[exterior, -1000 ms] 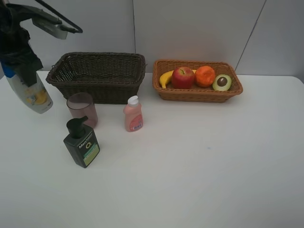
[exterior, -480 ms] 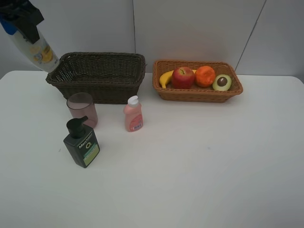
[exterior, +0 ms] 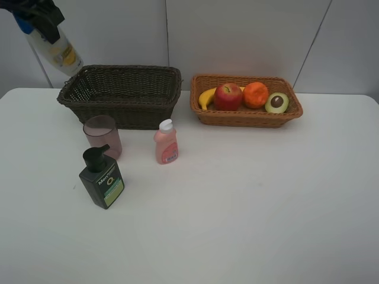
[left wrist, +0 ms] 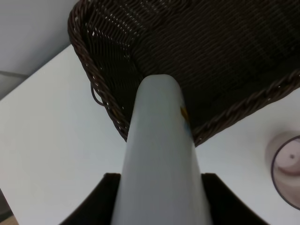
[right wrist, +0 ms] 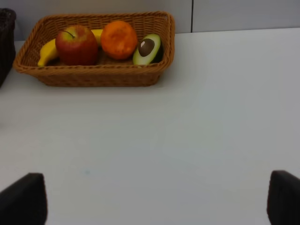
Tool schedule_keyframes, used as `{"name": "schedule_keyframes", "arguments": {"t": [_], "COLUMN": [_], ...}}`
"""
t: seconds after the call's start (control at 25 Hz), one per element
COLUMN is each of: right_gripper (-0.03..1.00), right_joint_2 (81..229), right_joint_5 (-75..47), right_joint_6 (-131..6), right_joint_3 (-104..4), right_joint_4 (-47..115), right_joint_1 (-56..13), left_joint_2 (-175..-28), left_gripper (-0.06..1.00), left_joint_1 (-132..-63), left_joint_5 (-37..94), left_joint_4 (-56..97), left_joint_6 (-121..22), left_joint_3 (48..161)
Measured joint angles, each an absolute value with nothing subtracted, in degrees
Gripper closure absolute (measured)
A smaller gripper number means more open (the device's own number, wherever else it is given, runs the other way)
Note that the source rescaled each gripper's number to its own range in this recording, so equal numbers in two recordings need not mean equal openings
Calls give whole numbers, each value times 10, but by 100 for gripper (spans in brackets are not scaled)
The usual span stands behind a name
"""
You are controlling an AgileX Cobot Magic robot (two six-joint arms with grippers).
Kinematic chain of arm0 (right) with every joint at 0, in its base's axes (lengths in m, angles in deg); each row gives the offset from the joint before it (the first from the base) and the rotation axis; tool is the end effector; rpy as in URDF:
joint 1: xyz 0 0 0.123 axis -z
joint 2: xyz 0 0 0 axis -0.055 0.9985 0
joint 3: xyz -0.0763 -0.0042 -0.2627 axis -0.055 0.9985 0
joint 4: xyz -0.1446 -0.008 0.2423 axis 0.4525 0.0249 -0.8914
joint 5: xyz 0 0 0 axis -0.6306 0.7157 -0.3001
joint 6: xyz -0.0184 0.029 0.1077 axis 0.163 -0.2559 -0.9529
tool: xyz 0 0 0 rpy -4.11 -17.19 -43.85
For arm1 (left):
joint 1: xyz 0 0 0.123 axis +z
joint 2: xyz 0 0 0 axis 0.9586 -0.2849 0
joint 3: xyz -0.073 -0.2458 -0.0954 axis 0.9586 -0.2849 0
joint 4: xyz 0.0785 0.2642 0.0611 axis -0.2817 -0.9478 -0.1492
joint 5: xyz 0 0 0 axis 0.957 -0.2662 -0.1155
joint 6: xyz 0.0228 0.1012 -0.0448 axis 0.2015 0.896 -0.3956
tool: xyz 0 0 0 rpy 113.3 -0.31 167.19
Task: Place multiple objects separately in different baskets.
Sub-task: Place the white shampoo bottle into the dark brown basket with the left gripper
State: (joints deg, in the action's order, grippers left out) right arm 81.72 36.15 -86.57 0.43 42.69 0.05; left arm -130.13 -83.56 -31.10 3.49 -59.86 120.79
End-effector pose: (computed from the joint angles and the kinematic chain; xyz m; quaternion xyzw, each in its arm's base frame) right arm 0.0518 0.0007 0.2897 -0.0141 0.8427 0.0092 0.5381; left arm 0.4181 -0.0689 0.2947 0.2860 0.9310 0.0529 0.2206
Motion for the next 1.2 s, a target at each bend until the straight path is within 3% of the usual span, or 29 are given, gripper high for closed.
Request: {"name": "schedule_keyframes", "arguments": {"t": [1.2], "right_gripper": [-3], "right_joint_2": [817], "right_joint_5": [362], "right_joint_6": [-866], "right_joint_3": [4], "right_joint_4": [427], "right_joint_1": [0], "left_joint_2": [-1455], "left_gripper": [47], "left_joint_1": [-835], "left_joint_5": [-172], "left_joint_4": [7], "left_joint_6": [-326], "left_joint_3": [1208]}}
